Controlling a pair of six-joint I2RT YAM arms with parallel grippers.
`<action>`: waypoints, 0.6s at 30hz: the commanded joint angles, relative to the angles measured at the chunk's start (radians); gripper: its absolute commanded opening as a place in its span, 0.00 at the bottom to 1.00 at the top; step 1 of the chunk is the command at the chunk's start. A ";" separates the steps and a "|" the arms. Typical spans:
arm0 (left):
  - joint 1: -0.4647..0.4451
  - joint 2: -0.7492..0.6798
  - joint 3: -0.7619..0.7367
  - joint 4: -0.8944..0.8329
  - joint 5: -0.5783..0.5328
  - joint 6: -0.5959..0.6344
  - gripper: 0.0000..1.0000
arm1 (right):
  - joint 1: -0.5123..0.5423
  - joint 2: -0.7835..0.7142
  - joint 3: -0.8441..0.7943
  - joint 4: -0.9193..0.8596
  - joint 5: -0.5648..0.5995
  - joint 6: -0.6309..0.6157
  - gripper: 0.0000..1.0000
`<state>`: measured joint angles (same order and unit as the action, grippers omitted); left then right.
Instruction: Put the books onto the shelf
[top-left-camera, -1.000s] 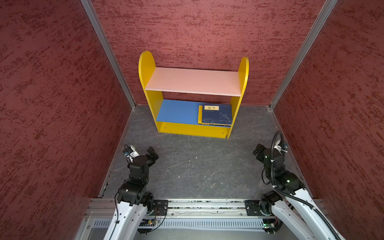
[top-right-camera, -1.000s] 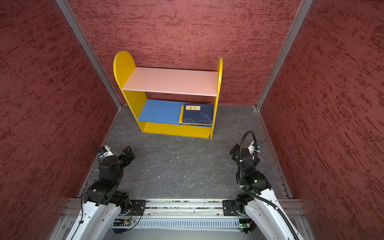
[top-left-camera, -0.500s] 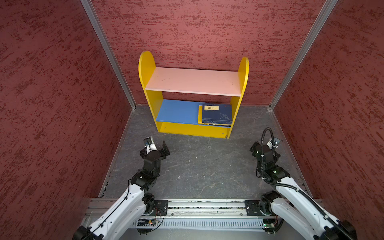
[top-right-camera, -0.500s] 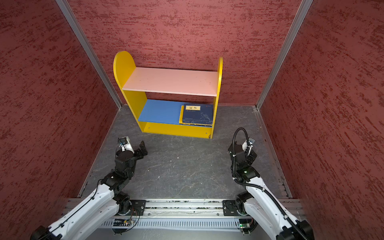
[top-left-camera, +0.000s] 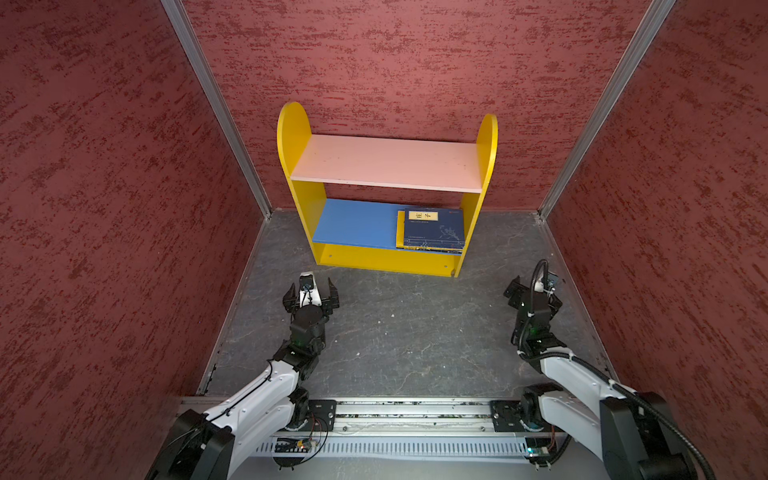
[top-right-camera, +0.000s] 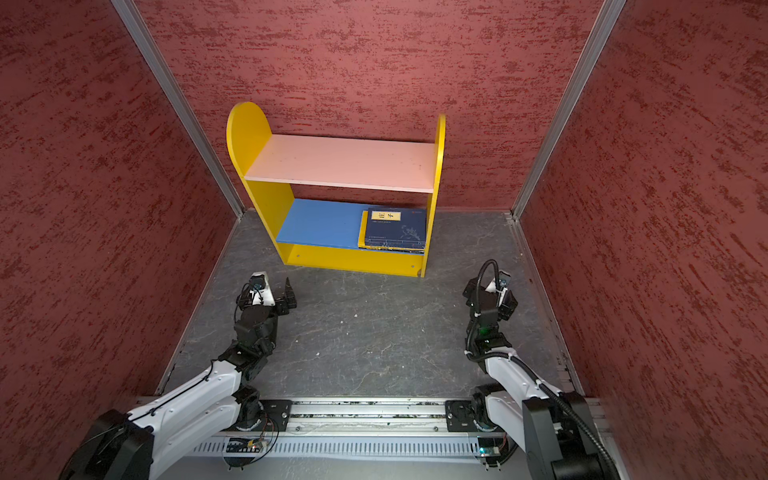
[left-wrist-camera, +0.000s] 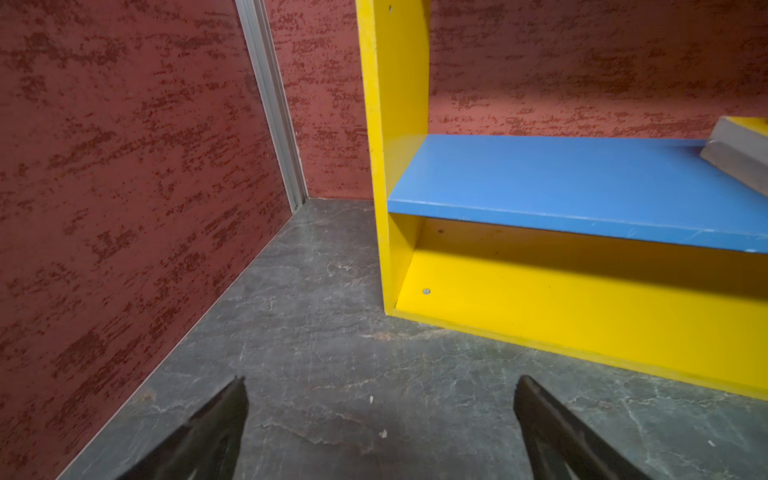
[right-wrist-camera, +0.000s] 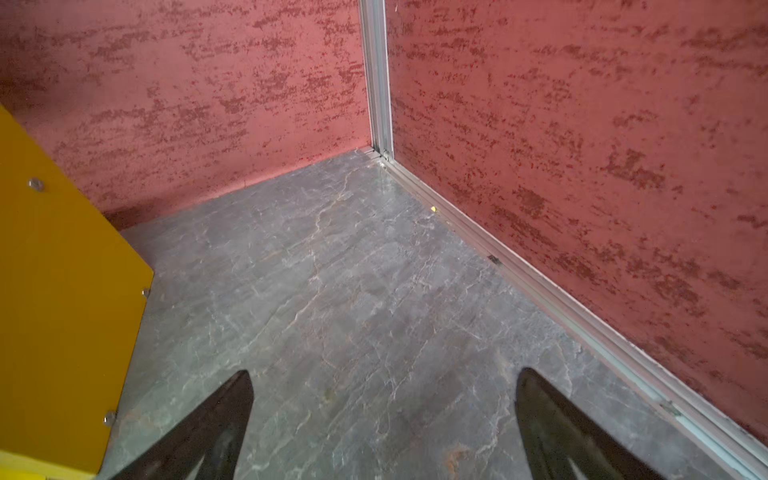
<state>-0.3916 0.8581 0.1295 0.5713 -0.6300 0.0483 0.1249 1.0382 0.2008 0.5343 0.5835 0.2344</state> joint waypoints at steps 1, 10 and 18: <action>0.013 -0.059 -0.050 0.052 0.004 -0.021 0.99 | -0.013 0.005 -0.029 0.170 -0.044 -0.037 0.99; 0.132 -0.181 -0.093 -0.008 0.080 -0.116 0.99 | -0.026 -0.035 -0.102 0.282 -0.068 -0.053 0.99; 0.165 0.052 -0.016 0.093 0.141 -0.066 0.99 | -0.034 0.219 -0.021 0.483 -0.092 -0.088 0.99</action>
<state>-0.2337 0.8494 0.0711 0.6003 -0.5323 -0.0437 0.0959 1.1915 0.1402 0.8551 0.5171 0.1810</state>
